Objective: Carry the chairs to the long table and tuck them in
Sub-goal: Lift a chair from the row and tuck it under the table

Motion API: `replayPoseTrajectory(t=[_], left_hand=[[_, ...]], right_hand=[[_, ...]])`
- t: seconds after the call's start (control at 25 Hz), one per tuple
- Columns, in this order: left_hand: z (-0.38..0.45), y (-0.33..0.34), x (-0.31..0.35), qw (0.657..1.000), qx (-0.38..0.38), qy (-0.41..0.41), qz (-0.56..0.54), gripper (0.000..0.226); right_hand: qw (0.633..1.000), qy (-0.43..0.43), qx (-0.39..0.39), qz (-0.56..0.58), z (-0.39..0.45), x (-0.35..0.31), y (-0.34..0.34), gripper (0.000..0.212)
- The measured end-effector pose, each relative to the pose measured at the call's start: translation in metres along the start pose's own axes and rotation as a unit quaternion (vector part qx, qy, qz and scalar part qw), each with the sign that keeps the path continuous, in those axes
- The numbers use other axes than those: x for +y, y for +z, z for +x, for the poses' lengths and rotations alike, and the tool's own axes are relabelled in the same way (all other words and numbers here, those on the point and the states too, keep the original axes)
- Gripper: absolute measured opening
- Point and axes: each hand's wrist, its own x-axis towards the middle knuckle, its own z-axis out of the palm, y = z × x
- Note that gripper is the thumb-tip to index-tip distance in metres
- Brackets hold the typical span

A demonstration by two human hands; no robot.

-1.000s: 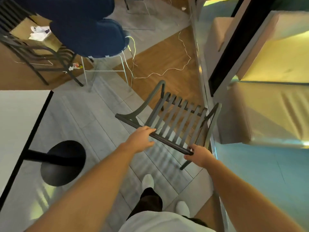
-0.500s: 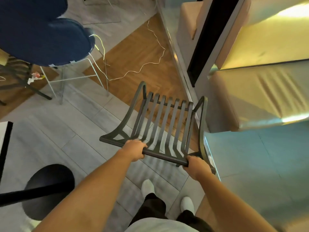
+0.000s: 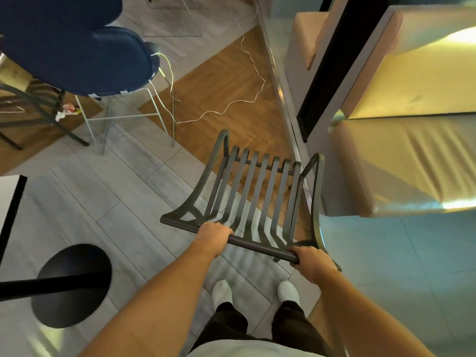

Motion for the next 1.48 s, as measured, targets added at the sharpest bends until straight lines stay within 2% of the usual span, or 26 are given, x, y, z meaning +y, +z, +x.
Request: replayPoseTrajectory(t=[0.16,0.4,0.64,0.92,1.24,1.48], left_hand=[[-0.006,0.002,0.026,0.998,0.02,-0.044,-0.04,0.04],[-0.019,0.018,0.079,0.985,0.007,-0.145,-0.097,0.042],[-0.05,0.051,0.133,0.954,-0.007,-0.234,-0.186,0.048],[-0.093,0.085,0.18,0.92,-0.025,-0.306,-0.244,0.05],[-0.153,0.126,0.205,0.865,-0.037,-0.386,-0.318,0.054],[-0.181,0.142,0.229,0.789,-0.043,-0.481,-0.38,0.054]], right_hand=[[0.999,-0.03,-0.01,-0.042,0.007,0.022,-0.011,0.021],[0.981,-0.128,-0.021,-0.147,0.021,0.06,-0.042,0.027],[0.948,-0.213,-0.071,-0.226,0.025,0.077,-0.064,0.027],[0.92,-0.262,-0.085,-0.28,0.02,0.065,-0.065,0.036],[0.849,-0.355,-0.089,-0.382,0.007,0.016,-0.046,0.046],[0.781,-0.431,-0.121,-0.435,0.01,-0.031,-0.033,0.051]])
